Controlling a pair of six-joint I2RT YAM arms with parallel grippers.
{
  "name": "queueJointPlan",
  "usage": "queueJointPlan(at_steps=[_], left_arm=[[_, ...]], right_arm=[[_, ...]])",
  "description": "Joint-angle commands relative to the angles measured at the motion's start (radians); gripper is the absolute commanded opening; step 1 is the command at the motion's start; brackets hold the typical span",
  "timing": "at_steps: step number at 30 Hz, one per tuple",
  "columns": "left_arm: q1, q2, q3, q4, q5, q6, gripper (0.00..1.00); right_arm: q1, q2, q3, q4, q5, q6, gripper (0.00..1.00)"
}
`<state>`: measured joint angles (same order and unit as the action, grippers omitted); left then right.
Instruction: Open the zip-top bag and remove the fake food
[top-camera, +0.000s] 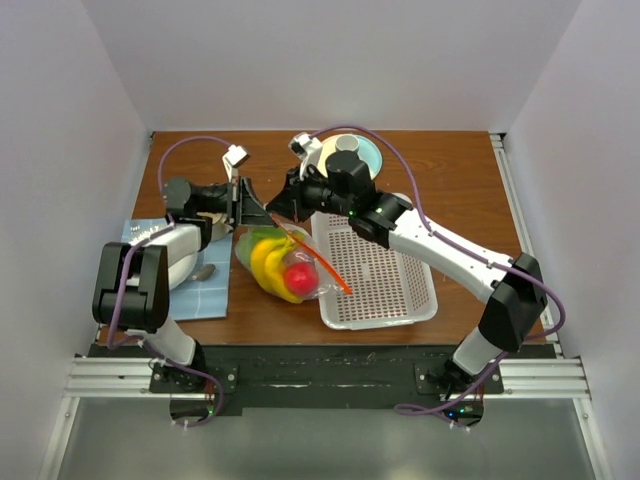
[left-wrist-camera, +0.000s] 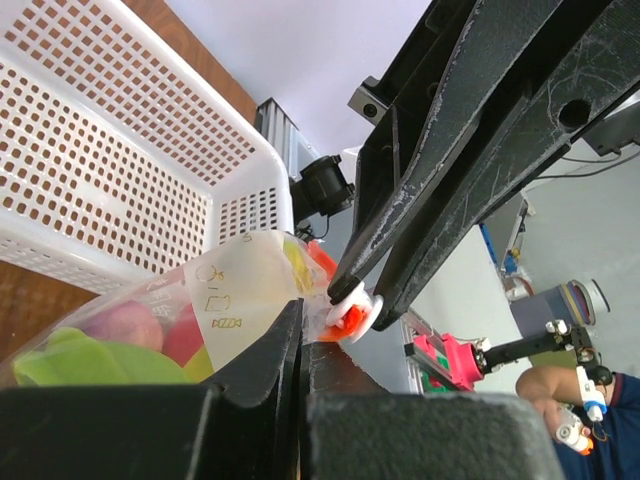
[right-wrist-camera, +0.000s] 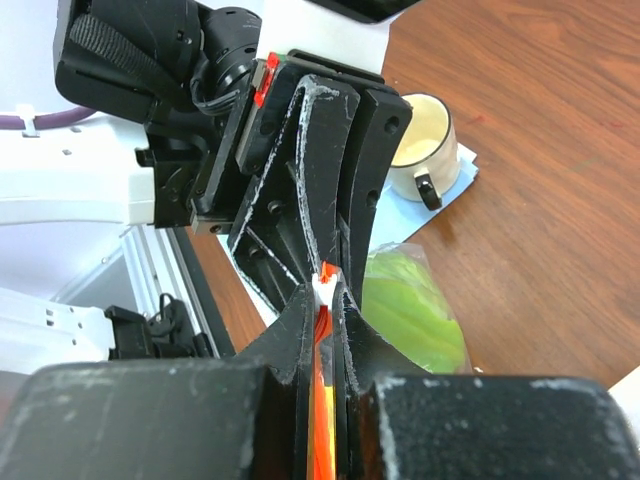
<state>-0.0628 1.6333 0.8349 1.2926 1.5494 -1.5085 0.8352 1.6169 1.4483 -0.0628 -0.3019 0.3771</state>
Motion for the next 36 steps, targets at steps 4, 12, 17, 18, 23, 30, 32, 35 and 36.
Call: queueJointPlan(at_steps=[4,12,17,18,23,30,32,35,36], left_arm=[[0.063,-0.015,0.061,0.600,0.156,-0.024,0.00],[0.162,-0.023,0.041,0.600,0.156,-0.010,0.00],[0.153,-0.030,0.041,0.600,0.155,-0.015,0.00],[0.155,-0.033,0.044,0.599,0.155,-0.016,0.00],[0.153,-0.050,0.027,0.599,0.155,-0.018,0.00],[0.143,-0.053,-0.005,0.599,0.155,-0.016,0.00],[0.141,-0.056,-0.017,0.599,0.155,-0.016,0.00],[0.141,-0.059,-0.025,0.599,0.155,-0.013,0.00],[0.143,-0.059,-0.025,0.599,0.156,-0.015,0.00]], right_arm=[[0.013,-0.012,-0.025,-0.057,0.003,-0.032,0.00],[0.012,-0.061,-0.091,-0.108,0.046,-0.080,0.17],[0.015,-0.043,-0.082,-0.081,0.029,-0.058,0.27],[0.013,-0.040,-0.072,-0.081,0.032,-0.057,0.40],[0.013,-0.015,-0.004,-0.077,0.072,-0.070,0.55],[0.015,0.049,0.086,-0.008,0.044,-0.063,0.55],[0.016,0.066,0.104,0.007,0.037,-0.064,0.55],[0.022,0.103,0.139,0.000,0.037,-0.070,0.54],[0.028,0.109,0.142,0.003,0.040,-0.072,0.54]])
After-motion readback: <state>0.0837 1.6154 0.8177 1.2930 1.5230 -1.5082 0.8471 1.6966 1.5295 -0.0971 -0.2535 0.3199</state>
